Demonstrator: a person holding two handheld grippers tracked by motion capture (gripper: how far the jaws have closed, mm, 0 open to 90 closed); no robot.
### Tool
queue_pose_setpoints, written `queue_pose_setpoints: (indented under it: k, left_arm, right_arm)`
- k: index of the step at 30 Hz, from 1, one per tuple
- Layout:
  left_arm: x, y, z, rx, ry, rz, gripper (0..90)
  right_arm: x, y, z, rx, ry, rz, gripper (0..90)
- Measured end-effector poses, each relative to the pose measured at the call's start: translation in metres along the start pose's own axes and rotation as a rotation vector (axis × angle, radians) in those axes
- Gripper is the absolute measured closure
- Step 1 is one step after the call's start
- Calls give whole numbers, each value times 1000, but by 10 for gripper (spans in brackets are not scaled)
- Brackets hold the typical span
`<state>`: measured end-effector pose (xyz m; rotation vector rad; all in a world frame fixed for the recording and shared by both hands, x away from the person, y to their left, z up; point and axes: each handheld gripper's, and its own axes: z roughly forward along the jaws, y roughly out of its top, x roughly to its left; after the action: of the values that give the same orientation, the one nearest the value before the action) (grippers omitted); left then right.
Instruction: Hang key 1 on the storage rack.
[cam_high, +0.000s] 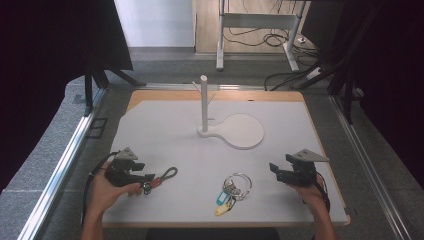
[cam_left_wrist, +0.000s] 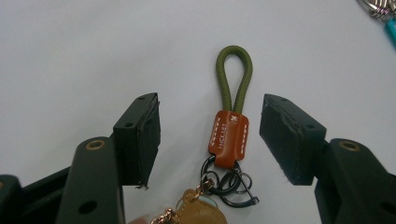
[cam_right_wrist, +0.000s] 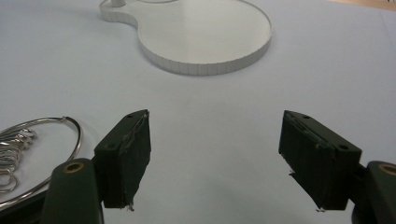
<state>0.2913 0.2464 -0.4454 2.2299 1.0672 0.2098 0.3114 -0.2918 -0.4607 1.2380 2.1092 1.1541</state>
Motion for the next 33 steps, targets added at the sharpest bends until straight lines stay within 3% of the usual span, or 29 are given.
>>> queue_pose_setpoints:
  k: [11,17,20,22,26,28,33]
  left_arm:
    - [-2,-3,-7,-7,8,8,389]
    - [-10,2,-20,-46,0,22,399]
    - [-11,6,-20,-16,8,32,407]
    - [-11,16,-21,49,35,57,415]
    - [-15,25,-27,64,21,80,430]
    - [-19,30,-32,99,22,107,433]
    - [-21,30,-28,173,18,121,436]
  right_arm:
    - [-15,-13,-1,19,-2,19,283]
    - [-9,-11,-2,7,-25,14,304]
    - [-5,-9,-2,-20,-31,3,321]
    - [-3,-7,-1,-25,-29,-16,321]
    - [0,-5,0,-19,3,-33,319]
    - [0,-5,-1,-18,9,-39,319]
    - [-3,-6,-6,-13,2,-28,320]
